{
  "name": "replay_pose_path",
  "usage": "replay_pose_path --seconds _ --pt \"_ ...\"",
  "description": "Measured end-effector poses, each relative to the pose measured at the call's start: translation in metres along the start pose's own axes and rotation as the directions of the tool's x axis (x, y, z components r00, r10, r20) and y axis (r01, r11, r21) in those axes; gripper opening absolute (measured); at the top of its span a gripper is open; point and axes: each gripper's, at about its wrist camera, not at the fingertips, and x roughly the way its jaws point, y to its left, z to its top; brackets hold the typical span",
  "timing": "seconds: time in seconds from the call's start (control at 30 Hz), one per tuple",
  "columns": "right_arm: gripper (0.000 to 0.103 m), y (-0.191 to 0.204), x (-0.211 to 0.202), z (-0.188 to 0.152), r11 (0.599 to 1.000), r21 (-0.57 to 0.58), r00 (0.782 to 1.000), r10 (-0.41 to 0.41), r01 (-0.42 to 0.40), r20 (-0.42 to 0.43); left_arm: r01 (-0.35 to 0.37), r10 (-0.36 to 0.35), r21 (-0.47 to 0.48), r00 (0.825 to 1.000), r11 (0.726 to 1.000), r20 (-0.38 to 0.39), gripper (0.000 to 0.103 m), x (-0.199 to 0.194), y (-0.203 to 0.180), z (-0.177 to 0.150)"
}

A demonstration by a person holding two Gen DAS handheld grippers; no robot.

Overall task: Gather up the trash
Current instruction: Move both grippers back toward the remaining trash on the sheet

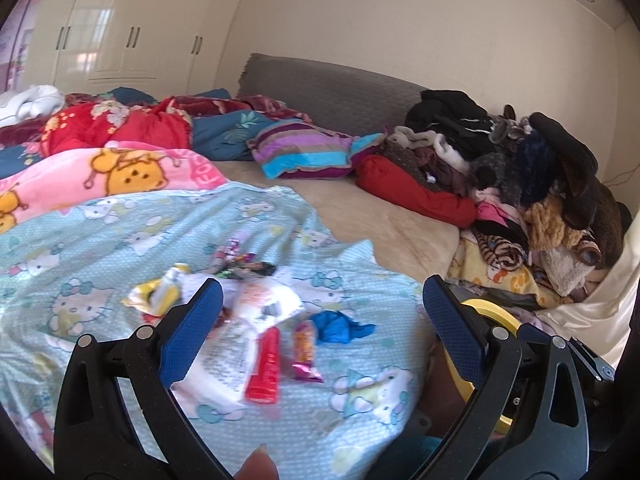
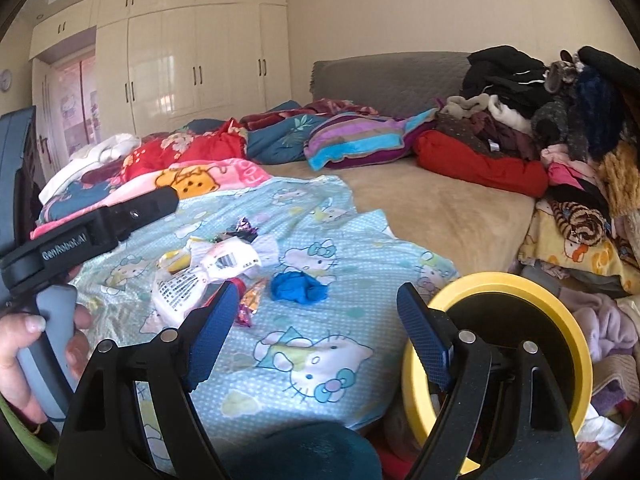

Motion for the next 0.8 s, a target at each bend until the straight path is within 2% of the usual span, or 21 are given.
replay_pose_path --seconds 0.43,0.6,0.8 --pt "0.079 0.026 0.042 -0.006 0.999 -0.011 0.996 0.031 -0.032 -0.083 -0.103 0.102 -0.083 0.995 0.991 -0.016 0.092 -0.01 0.064 -0.001" --pt "0.079 0.032 0.061 -0.005 0.999 0.017 0.992 0.053 -0.051 -0.117 -0.114 0.112 -0.087 0.993 0.99 -0.032 0.092 -0.01 0.076 -0.005" --pt "0.078 0.038 0.091 -0.007 0.996 0.054 0.983 0.072 -0.064 -0.169 -0.121 0.111 -0.113 0.989 0.986 -0.095 0.092 0.0 0.095 -0.017"
